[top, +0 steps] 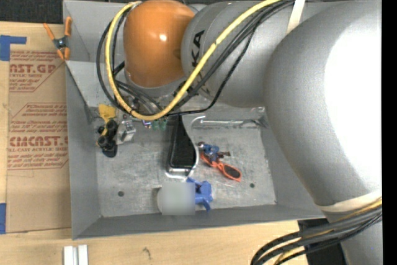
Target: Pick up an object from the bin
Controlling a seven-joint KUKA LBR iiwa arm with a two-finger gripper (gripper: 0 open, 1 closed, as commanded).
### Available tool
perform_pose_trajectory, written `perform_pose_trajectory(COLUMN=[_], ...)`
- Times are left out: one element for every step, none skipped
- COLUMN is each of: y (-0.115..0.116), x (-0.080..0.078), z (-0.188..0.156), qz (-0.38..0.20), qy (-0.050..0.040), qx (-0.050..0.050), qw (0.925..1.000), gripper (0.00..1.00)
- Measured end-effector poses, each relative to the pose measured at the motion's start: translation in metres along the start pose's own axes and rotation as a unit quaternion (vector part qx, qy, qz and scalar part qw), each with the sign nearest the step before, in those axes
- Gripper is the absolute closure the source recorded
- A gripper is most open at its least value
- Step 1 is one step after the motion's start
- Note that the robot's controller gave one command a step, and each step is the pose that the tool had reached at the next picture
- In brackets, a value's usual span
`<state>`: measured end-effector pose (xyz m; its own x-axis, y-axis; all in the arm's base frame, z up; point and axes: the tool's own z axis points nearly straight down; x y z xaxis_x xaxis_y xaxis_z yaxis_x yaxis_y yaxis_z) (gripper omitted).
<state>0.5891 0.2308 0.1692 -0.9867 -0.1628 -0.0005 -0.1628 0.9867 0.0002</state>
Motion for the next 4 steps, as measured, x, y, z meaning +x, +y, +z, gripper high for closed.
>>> perform_pose_trajectory(y=[0.002, 0.007, 0.008, -0.004], x=[-0.005, -0.001, -0.001, 0.002], z=[0.028, 0.004, -0.006, 0.028], qz=[-0.013, -0.001, 0.001, -0.015], qy=[-0.002, 0.0018, 0.0003, -0.0056], qx=[0.0, 0.0, -0.001, -0.001], qw=[0.9999, 1.0, 1.0, 0.9999], gripper=[1.0, 1.0, 1.0, 1.0])
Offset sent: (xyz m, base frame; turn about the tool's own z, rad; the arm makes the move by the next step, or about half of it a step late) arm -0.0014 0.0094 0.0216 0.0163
